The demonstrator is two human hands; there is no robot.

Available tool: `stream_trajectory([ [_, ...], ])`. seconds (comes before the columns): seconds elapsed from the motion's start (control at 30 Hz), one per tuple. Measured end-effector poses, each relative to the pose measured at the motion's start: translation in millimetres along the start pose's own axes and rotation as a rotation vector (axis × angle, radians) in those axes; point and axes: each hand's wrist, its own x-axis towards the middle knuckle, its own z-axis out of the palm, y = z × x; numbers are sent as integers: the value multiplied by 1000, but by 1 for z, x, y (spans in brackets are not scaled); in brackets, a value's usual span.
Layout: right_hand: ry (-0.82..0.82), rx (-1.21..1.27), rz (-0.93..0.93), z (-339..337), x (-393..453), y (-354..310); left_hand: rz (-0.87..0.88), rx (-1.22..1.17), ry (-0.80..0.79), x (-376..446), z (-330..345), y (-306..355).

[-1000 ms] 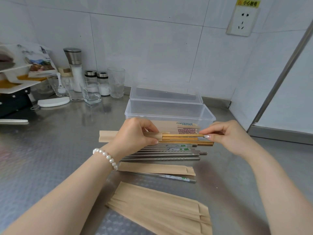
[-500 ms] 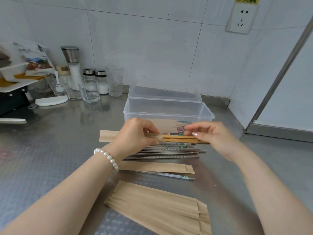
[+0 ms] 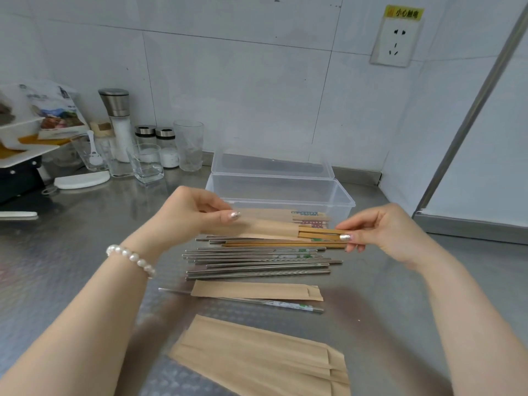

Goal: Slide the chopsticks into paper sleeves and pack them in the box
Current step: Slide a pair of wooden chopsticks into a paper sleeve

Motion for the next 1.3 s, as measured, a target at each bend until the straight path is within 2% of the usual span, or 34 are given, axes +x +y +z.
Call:
stream_trajectory([
  [0.17, 13, 108, -11, -5, -1, 1, -132, -209, -125, 2, 0, -5],
  [0.37, 44, 53, -41, -4, 3, 6, -191, -361, -60, 4, 3, -6],
  [0.53, 92, 107, -43, -8, 6, 11, -234, -568, 12, 6, 4, -6],
  [0.7, 66, 156, -50, -5, 6, 12, -361, -636, -131, 4, 15, -7],
  [0.83, 62, 235, -25, -6, 5, 9, -363, -660, -172, 4, 15, -8],
  [1.07, -108, 516, 4, -4, 3, 1, -425, -706, -154, 4, 19, -11],
  [1.3, -248, 437, 3, -1, 4, 2, -422, -727, -168, 3, 22, -11],
])
